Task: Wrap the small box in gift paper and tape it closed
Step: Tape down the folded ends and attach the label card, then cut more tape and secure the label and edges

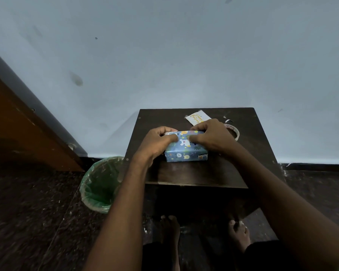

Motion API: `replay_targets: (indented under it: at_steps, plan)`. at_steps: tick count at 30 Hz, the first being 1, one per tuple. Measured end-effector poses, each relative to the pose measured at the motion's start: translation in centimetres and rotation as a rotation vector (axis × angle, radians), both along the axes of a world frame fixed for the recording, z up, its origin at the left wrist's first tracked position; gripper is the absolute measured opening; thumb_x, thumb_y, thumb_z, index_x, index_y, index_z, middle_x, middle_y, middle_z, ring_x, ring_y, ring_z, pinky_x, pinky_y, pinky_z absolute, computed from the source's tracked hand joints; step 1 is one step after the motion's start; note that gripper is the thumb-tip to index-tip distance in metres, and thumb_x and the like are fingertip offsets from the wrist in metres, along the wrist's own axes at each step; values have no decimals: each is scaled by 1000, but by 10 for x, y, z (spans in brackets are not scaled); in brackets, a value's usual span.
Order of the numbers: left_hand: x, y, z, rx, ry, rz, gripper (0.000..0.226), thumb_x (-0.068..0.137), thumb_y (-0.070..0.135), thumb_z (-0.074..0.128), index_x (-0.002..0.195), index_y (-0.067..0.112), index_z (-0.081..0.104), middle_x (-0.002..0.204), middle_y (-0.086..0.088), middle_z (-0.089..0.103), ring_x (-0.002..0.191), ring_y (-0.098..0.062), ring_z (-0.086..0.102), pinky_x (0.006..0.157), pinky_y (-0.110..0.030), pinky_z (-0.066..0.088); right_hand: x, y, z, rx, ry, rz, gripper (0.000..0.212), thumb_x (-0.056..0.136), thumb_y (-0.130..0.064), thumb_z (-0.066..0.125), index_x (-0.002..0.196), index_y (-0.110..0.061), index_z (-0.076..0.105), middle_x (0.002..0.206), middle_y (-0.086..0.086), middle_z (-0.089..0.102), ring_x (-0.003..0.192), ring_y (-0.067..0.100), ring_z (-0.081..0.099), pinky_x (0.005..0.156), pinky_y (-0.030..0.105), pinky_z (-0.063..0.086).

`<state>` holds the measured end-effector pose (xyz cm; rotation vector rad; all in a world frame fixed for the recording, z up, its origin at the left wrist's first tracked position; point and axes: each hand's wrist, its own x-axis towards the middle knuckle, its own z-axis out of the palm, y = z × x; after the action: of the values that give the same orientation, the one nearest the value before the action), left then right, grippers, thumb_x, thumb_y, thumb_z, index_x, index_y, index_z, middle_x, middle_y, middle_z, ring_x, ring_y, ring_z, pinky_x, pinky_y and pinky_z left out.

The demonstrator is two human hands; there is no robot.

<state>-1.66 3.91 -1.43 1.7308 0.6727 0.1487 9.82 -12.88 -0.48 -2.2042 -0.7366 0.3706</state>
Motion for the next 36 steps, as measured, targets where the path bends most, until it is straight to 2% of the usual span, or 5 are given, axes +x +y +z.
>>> replay_targets:
  at_steps: [16,21,26,30,36]
  plan:
    - [1,-3,6,56,27,18,19,93,6,70,109,11,80,88,2,77,51,8,62,44,-10,41,10,-2,-6,89,-13,7,19,79,-15,77,92,-26,86,78,-19,76,75,1,68,68,23,50]
    - [2,0,3,139,41,14,16,85,18,74,97,25,83,95,9,81,88,-11,77,78,-28,62,12,4,-11,181,-59,-65,13,87,-25,77,78,-21,84,66,-13,75,64,1,67,61,21,47]
    - [17,-11,7,469,-61,63,14,78,49,65,87,46,76,107,21,77,116,-17,68,106,-42,54,37,5,-20,115,-216,-295,17,86,-12,67,83,-20,82,85,-6,79,87,15,72,76,28,50]
    - [35,-26,6,557,-54,78,20,91,31,61,95,38,79,101,21,77,114,-16,67,111,-43,44,56,11,-30,-149,-259,-188,20,87,-24,76,107,-25,80,116,0,75,119,27,61,102,42,45]
    - [44,-28,1,615,26,96,27,99,22,57,105,34,80,108,15,77,116,-13,63,96,-36,22,63,21,-40,-329,-426,-138,37,88,-51,77,115,-25,74,133,5,61,130,29,49,105,45,27]
